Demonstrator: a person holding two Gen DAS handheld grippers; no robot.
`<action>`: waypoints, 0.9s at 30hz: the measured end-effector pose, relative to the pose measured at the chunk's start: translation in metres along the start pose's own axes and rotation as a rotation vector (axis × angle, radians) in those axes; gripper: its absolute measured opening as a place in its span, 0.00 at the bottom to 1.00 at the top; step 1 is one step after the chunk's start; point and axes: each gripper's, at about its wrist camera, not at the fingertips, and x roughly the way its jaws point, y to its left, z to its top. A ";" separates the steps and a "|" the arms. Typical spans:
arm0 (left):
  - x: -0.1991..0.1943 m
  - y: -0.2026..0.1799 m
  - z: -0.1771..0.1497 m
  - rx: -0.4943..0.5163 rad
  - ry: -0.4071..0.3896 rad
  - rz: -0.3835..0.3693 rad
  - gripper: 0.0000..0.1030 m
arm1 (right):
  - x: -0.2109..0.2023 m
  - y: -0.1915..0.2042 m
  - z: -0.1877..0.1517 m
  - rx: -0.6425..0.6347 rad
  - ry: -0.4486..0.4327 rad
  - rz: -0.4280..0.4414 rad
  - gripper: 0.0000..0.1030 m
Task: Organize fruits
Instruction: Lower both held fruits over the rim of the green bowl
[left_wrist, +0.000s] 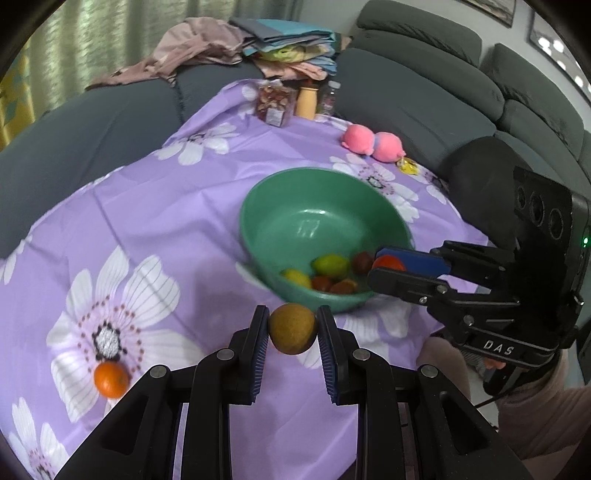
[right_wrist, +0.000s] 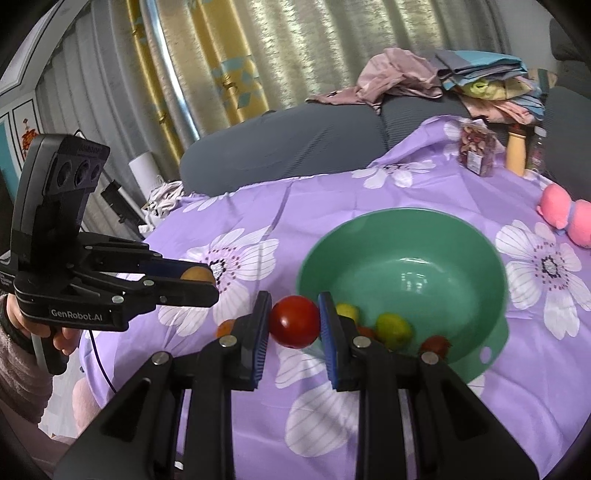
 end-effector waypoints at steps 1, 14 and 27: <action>0.002 -0.003 0.003 0.007 -0.001 -0.003 0.26 | 0.000 -0.002 0.000 0.004 -0.003 -0.003 0.26; 0.029 -0.023 0.032 0.057 0.029 -0.022 0.26 | -0.003 -0.035 -0.002 0.067 -0.027 -0.044 0.26; 0.061 -0.028 0.043 0.062 0.084 -0.027 0.26 | 0.000 -0.054 -0.007 0.101 -0.030 -0.062 0.26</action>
